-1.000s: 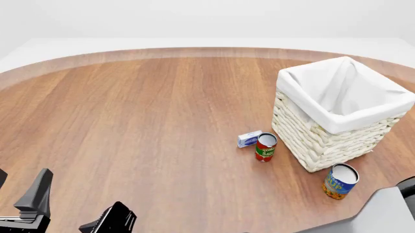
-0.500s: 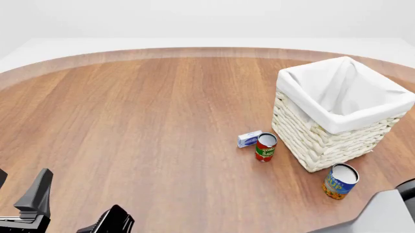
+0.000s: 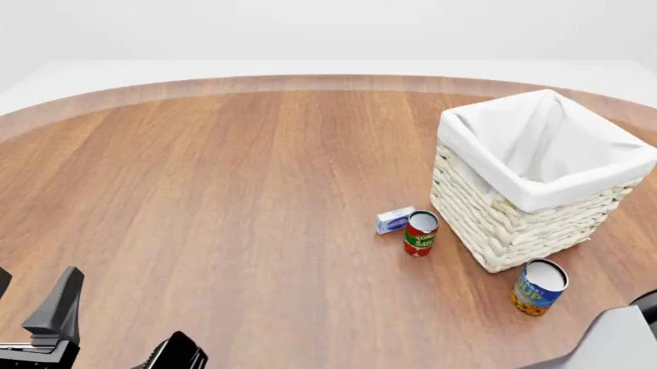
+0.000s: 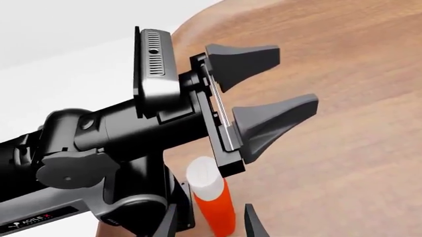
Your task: Pick up the ketchup, and put it in the basket.
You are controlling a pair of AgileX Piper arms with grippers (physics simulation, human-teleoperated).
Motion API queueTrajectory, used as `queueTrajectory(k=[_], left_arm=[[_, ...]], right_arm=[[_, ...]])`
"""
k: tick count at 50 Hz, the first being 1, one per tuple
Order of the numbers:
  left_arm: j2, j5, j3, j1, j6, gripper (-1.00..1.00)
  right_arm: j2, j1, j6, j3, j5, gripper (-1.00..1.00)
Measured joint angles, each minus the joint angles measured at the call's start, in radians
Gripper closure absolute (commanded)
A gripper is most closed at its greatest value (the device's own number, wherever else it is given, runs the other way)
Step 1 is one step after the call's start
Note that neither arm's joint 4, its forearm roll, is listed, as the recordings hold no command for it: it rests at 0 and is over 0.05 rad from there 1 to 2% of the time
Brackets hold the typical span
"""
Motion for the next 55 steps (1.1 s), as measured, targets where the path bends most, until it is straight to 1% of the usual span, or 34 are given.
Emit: queueTrajectory(k=[12,33,55], left_arm=[[0.0,0.0,0.0,0.0,0.0,-1.0],[0.0,0.0,0.0,0.0,0.0,-1.0],[0.0,0.0,0.0,0.0,0.0,-1.0]], right_arm=[[-0.002,0.006,0.01,-0.001,-0.001,-1.0],[0.0,0.021,0.009,-0.02,0.012,-1.0],[0.015,0.018,0.011,-0.041,0.019,-1.0]])
